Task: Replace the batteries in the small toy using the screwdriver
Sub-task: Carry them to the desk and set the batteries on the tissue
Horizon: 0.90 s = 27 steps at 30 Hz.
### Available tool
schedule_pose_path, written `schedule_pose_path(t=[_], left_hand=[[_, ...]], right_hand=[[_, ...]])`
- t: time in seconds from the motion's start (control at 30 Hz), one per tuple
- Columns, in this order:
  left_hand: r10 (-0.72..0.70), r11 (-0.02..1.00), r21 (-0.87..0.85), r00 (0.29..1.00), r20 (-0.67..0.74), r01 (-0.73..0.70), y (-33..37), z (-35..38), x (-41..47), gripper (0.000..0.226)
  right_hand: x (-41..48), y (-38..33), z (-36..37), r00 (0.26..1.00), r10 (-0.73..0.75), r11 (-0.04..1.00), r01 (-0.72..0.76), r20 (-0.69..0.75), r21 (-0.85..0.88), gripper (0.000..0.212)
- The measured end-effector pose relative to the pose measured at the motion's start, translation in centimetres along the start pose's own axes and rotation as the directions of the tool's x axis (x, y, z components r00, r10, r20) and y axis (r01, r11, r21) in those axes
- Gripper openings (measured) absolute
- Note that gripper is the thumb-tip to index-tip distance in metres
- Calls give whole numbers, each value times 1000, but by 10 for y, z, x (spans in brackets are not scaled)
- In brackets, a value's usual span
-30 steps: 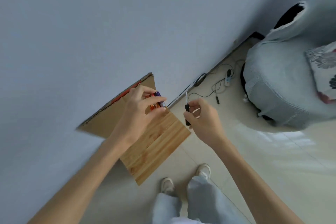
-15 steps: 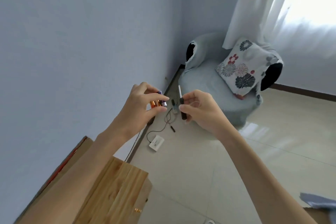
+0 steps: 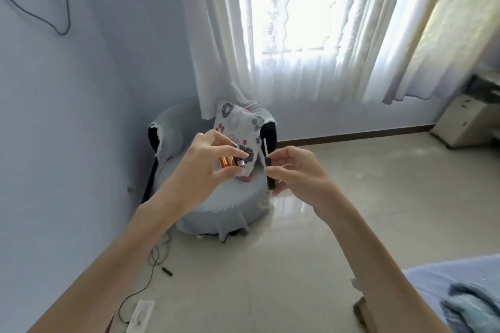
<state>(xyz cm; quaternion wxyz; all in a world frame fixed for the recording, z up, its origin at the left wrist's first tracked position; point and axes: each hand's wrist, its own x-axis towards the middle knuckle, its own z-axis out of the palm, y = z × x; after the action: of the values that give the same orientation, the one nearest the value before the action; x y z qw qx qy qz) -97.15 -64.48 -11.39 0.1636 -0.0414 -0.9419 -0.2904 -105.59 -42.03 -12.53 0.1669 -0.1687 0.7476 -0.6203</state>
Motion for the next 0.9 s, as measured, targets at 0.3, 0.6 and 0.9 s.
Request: schedule_pose_path(t=[0.3, 0.6, 0.9], left_hand=[[264, 960, -146, 950, 165, -241, 47, 104, 192, 29], [497, 863, -244, 829, 257, -442, 68, 211, 405, 27], [626, 771, -384, 713, 316, -508, 121, 303, 561, 25]], right_hand=[[51, 20, -164, 959, 65, 985, -18, -275, 169, 21], [149, 44, -297, 849, 112, 976, 4, -517, 219, 18], [215, 60, -415, 688, 164, 973, 5, -707, 231, 21]])
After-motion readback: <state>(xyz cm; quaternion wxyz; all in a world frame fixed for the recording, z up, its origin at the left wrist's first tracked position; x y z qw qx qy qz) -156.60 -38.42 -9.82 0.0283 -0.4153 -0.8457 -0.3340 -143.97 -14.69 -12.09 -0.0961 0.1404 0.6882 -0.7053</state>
